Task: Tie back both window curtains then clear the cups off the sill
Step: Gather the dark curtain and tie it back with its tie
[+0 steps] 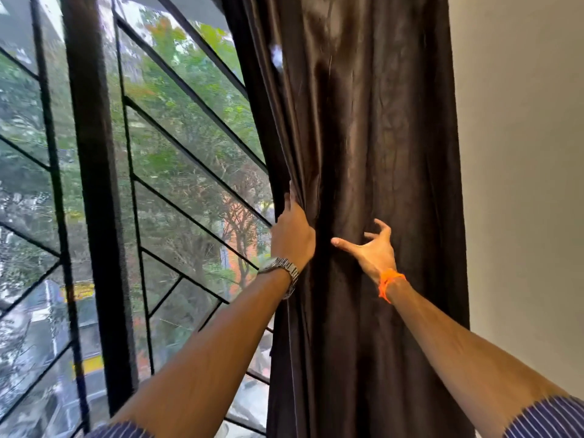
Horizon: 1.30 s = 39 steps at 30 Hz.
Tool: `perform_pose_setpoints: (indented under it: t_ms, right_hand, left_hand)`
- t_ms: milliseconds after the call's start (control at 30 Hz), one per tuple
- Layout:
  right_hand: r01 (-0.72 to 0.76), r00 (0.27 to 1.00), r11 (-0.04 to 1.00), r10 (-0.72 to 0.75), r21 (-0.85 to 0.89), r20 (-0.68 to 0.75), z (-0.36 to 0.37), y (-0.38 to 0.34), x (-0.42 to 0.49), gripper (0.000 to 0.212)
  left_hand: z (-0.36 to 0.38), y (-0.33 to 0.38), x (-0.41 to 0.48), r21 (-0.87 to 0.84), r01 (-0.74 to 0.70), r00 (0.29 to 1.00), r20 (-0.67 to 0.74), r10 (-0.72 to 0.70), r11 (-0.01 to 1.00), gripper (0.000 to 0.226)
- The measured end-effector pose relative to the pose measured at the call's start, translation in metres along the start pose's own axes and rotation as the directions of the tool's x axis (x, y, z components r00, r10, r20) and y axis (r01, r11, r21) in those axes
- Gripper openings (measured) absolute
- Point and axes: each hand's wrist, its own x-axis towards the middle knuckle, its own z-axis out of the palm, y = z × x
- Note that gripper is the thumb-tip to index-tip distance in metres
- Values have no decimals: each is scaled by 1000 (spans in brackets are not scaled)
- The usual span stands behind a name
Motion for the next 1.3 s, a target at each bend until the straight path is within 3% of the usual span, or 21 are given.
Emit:
perform_pose_setpoints:
  t_ms: [367, 600, 767, 833, 933, 1067, 1200, 1300]
  right_hand:
    - [210, 968, 977, -204, -27, 146, -6, -23, -28, 39]
    - [337, 929, 933, -309, -123, 204, -1, -61, -66, 22]
    - [487, 864, 847, -430, -213, 262, 1, -81, -87, 17]
    - [506, 853, 831, -444, -232, 273, 2, -86, -94, 21]
    - [491, 858, 845, -429, -210, 283, 8, -90, -108, 30]
    - [416, 895, 901, -381, -127, 232, 19, -93, -123, 39]
    - [377, 913, 921, -353, -96, 204, 23, -102, -136, 28]
    - [386, 914, 913, -358, -136, 191, 32, -107, -144, 18]
  left_hand:
    - [14, 16, 6, 68, 44, 999, 2, -44, 997, 76]
    - [3, 26, -8, -77, 71, 997, 19, -70, 994, 62]
    - [-14, 34, -20, -345, 95, 994, 86, -70, 934, 37]
    - [-22, 33, -24, -449, 147, 984, 158, -84, 881, 44]
    - [-33, 32, -30, -552, 250, 953, 285, -102, 795, 71]
    - [-49, 34, -34, -462, 257, 959, 234, -162, 849, 58]
    - [-63, 37, -32, -296, 264, 964, 120, -239, 918, 38]
    - [-77, 32, -34, -254, 257, 966, 103, -238, 932, 35]
